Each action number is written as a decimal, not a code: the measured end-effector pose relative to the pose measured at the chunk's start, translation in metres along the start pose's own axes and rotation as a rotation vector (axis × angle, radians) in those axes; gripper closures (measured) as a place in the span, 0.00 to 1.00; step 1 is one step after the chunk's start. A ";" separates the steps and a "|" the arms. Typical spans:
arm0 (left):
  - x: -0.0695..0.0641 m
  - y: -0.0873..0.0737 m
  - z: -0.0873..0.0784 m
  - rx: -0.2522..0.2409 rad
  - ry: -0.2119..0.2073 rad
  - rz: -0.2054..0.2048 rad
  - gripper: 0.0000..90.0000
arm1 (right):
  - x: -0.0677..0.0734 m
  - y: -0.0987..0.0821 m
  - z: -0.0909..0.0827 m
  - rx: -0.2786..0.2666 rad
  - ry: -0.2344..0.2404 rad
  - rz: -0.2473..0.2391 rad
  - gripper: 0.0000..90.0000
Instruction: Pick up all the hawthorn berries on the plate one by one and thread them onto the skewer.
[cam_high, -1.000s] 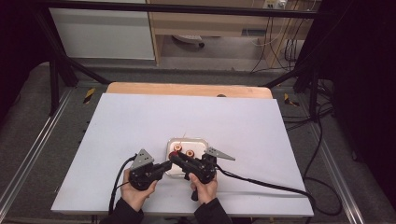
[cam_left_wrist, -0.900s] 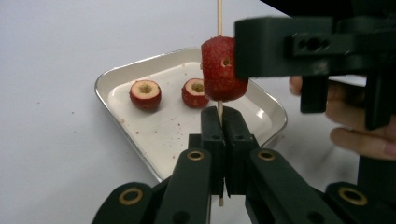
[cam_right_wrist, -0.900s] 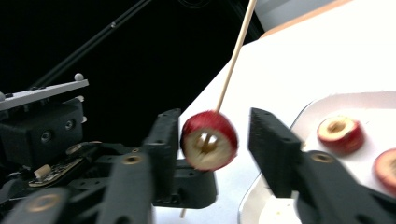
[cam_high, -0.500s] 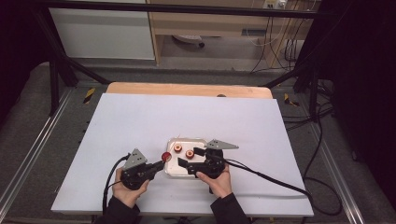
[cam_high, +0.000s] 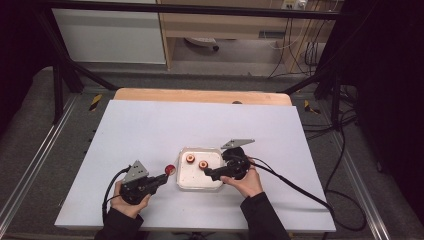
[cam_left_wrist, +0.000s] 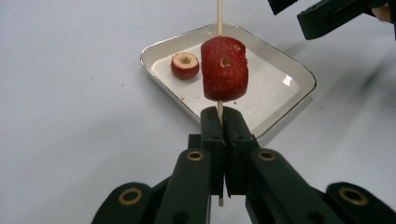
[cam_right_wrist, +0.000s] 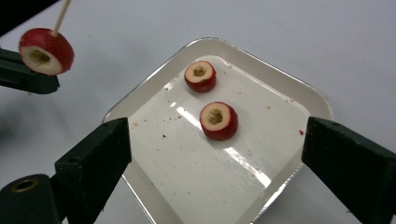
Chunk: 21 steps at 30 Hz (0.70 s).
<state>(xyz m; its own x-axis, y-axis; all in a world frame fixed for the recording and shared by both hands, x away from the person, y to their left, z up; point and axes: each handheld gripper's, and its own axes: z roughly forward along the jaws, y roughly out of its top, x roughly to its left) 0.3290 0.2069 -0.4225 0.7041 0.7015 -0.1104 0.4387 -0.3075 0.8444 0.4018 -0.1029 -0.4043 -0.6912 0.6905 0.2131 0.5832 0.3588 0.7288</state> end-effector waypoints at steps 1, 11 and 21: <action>0.000 0.000 0.000 0.001 0.000 0.001 0.98 | 0.000 0.002 0.001 0.017 -0.007 -0.009 0.10; 0.003 -0.002 0.002 0.016 -0.002 -0.002 0.98 | 0.004 0.028 0.015 0.164 -0.048 -0.095 0.10; 0.006 -0.003 0.001 0.018 0.008 -0.020 0.98 | 0.000 0.045 0.038 0.276 -0.079 -0.109 0.15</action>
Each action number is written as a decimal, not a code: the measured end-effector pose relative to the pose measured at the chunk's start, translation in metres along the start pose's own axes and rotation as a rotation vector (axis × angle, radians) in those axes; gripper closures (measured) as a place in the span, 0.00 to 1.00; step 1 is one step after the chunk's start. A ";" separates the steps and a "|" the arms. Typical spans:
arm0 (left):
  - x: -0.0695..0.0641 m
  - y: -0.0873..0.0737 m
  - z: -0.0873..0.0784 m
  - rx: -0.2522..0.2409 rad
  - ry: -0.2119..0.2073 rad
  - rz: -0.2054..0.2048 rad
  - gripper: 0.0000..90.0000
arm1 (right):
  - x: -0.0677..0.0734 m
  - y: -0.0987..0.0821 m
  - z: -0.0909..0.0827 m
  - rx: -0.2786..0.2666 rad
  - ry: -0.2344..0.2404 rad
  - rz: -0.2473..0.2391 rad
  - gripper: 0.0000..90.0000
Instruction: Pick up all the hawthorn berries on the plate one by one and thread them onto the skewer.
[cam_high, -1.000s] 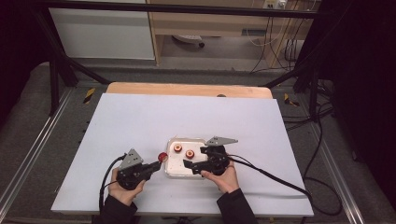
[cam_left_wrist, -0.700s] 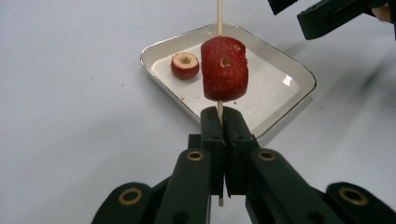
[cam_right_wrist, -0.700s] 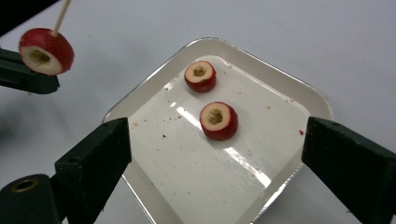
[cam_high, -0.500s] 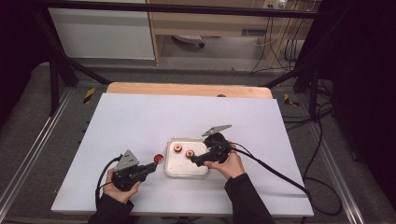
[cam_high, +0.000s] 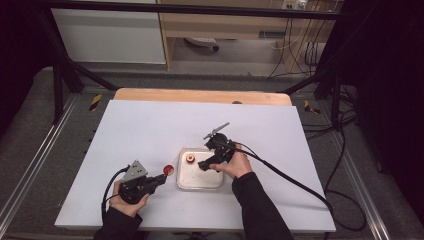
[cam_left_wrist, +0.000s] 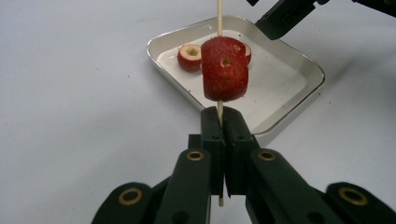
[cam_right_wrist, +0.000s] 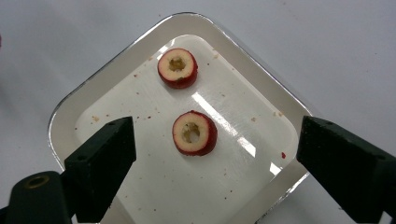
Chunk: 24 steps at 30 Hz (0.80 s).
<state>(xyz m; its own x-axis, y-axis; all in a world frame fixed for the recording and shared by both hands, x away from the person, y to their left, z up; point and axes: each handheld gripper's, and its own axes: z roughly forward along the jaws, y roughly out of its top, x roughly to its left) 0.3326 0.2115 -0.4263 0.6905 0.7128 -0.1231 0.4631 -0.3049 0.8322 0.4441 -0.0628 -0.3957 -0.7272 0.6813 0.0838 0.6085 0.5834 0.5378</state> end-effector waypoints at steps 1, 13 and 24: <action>0.001 0.000 0.000 0.001 0.002 -0.002 0.98 | 0.000 0.001 0.002 0.007 0.002 -0.002 0.16; 0.002 0.000 0.000 0.004 0.007 -0.006 0.98 | -0.001 0.009 0.018 0.079 0.026 -0.016 0.37; 0.001 0.000 0.000 0.008 0.005 -0.004 0.98 | -0.002 0.008 0.027 0.125 0.058 0.004 0.52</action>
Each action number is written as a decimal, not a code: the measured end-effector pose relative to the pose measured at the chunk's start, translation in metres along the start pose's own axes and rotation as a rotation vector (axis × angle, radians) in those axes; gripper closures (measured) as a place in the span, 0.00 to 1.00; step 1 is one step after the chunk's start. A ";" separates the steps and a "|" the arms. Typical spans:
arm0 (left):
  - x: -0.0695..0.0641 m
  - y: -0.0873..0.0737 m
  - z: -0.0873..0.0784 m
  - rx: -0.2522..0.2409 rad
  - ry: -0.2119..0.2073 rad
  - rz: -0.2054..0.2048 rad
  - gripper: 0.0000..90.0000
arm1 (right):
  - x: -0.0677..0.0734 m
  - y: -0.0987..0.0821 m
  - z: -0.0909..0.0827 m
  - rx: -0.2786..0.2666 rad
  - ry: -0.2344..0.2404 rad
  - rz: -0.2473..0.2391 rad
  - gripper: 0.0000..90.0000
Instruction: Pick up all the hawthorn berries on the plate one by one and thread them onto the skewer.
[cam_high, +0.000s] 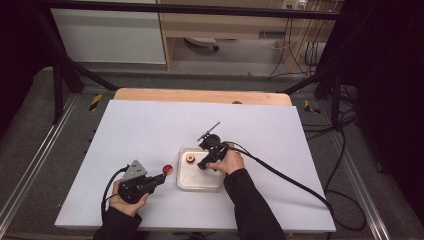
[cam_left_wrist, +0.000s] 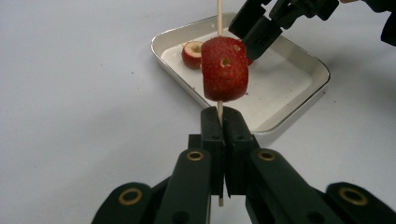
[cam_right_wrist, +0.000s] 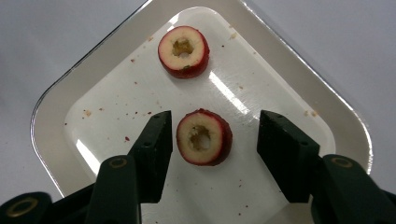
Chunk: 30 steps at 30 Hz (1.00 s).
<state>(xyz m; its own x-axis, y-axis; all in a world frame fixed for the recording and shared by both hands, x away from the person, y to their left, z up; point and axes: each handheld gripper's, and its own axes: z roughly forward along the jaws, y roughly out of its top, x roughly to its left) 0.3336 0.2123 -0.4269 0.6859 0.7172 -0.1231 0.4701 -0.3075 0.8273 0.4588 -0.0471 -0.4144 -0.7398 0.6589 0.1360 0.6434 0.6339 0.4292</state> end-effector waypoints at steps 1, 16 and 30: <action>0.000 0.000 0.000 0.001 0.000 0.000 0.98 | 0.000 0.000 0.001 0.005 0.008 0.004 0.53; -0.001 0.000 0.000 0.001 -0.003 0.002 0.98 | 0.000 0.000 0.006 0.024 0.026 0.041 0.67; -0.003 0.003 -0.005 -0.030 0.000 0.005 0.98 | 0.006 -0.004 -0.040 -0.215 0.133 0.209 0.68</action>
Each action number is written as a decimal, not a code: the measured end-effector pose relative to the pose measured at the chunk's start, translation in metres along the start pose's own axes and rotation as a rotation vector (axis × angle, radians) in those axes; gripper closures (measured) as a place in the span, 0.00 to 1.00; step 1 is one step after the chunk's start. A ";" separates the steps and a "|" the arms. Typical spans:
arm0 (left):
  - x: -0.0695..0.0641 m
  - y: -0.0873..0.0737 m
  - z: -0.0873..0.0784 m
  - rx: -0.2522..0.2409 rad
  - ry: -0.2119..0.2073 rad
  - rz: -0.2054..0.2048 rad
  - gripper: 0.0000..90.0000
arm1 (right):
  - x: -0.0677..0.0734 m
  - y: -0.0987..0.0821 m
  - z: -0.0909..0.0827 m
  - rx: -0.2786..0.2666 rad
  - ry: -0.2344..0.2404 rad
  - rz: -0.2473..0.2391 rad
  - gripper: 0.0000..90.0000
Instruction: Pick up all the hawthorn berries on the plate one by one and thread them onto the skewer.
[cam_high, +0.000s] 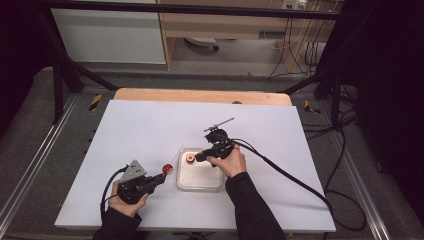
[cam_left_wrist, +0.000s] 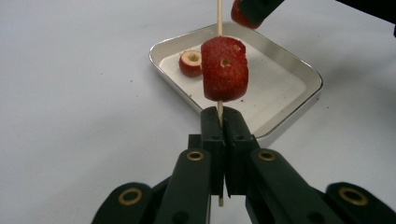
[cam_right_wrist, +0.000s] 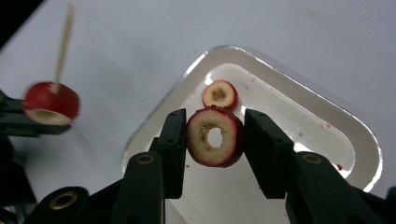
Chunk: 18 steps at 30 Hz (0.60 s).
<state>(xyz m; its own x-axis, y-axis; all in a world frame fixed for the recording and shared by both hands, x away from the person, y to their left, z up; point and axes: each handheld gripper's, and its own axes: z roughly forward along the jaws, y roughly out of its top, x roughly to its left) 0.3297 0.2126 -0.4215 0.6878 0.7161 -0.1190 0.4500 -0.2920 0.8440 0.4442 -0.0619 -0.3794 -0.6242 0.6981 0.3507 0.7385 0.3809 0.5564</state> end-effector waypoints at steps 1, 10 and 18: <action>0.000 0.000 0.000 -0.004 0.000 -0.002 0.98 | 0.001 -0.001 -0.003 -0.025 0.010 0.010 0.68; -0.005 0.003 -0.004 -0.031 -0.001 -0.009 0.98 | -0.002 -0.019 -0.024 -0.263 0.132 0.130 0.68; -0.011 0.005 -0.006 -0.055 -0.004 -0.030 0.98 | 0.001 -0.033 -0.029 -0.490 0.207 0.208 0.68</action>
<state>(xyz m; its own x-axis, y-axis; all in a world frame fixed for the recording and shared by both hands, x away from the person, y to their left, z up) 0.3209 0.2070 -0.4126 0.6768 0.7214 -0.1469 0.4388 -0.2351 0.8673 0.4117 -0.0911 -0.3753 -0.5518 0.5760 0.6031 0.6778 -0.1117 0.7267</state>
